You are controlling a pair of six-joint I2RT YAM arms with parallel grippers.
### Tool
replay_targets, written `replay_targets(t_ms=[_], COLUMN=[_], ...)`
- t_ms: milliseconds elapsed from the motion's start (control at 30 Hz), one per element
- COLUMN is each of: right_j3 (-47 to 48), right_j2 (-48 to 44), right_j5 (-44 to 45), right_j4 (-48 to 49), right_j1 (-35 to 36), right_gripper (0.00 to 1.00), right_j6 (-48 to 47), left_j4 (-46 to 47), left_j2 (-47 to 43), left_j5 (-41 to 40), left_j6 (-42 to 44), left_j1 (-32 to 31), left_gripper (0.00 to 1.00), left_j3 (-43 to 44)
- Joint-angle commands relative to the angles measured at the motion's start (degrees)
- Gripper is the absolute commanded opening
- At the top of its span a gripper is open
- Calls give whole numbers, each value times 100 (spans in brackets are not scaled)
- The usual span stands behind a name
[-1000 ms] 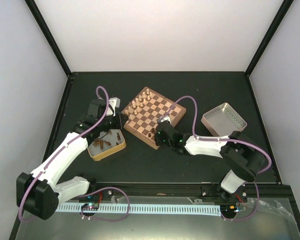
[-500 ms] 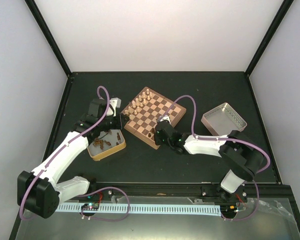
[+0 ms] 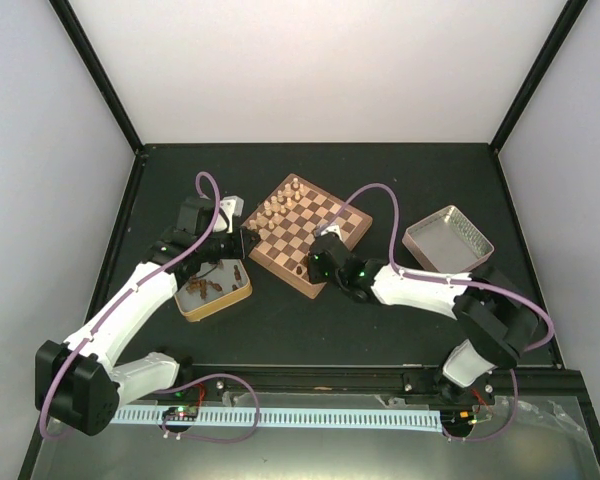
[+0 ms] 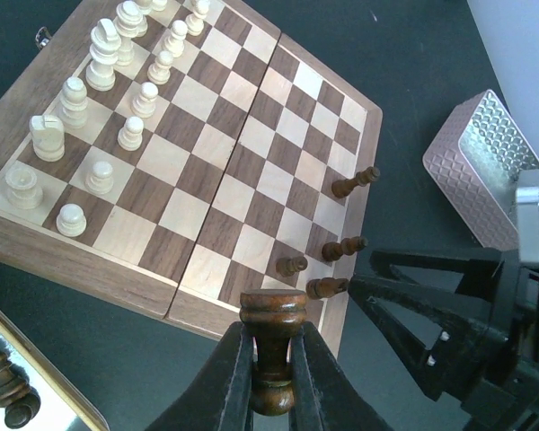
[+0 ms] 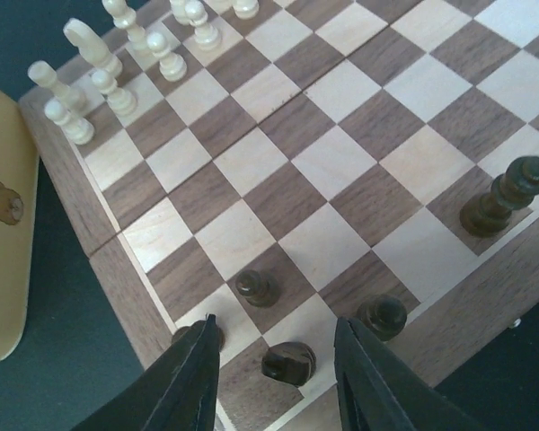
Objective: Set up the chess pieces on the board
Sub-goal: Place the chess piece on the chessboard.
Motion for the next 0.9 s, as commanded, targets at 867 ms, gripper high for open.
replay_targets(t_ms=[867], right_j3=[724], right_j2=[457], right_j5=[-348], right_j4=[-1329], right_j1=[41], right_gripper=[25], right_j6=[316], left_j4=[85], left_j2=[-53], left_j5=[218], left_j6=[41], left_j1=[65], left_gripper=[2], left_j3=[10])
